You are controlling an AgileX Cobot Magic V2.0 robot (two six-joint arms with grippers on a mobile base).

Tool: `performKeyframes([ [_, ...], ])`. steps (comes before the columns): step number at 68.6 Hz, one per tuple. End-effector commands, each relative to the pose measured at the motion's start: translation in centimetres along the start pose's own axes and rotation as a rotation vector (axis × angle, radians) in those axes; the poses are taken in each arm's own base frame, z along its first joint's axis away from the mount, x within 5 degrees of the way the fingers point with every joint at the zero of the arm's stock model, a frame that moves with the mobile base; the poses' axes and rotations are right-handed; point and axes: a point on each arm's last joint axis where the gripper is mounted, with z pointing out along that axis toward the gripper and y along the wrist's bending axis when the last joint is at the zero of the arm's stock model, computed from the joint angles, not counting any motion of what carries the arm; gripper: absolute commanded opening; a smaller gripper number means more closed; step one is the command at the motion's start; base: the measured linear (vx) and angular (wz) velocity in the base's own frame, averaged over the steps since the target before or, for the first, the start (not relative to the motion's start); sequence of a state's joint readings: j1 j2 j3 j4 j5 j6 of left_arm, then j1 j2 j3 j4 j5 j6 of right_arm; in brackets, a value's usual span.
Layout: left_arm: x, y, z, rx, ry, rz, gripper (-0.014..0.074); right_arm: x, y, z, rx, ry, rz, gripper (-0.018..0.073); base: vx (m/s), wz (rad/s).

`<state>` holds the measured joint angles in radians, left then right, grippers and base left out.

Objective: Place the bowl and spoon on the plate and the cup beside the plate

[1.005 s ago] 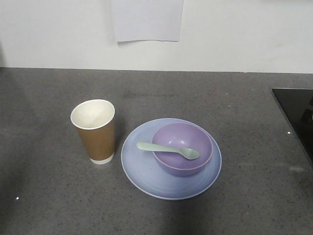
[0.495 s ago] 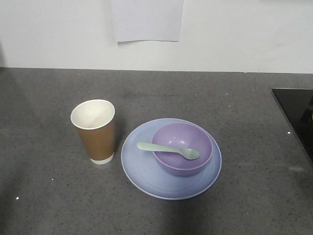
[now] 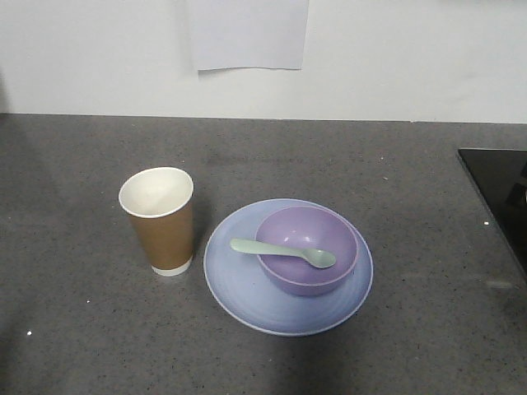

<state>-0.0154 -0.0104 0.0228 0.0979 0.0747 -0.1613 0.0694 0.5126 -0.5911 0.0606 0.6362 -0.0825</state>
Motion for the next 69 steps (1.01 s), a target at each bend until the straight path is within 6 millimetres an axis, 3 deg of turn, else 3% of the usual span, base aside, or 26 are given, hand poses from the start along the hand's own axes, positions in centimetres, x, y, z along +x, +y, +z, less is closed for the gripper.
performKeyframes([
  [1, -1.4, -0.1, -0.3, 0.013, -0.112, -0.014, -0.0006, -1.4, -0.1, -0.4, 0.013, -0.091, -0.005, -0.0011, 0.0, 0.0],
  [53, -1.4, -0.1, -0.2, 0.012, -0.107, -0.013, -0.0006, -1.3, -0.1, -0.4, 0.012, -0.087, -0.005, -0.0011, 0.0, 0.0],
  [69, -1.4, -0.1, -0.2, 0.012, -0.107, -0.013, -0.0006, -0.2, -0.3, -0.4, 0.036, -0.162, -0.03, -0.0011, 0.0, 0.0],
])
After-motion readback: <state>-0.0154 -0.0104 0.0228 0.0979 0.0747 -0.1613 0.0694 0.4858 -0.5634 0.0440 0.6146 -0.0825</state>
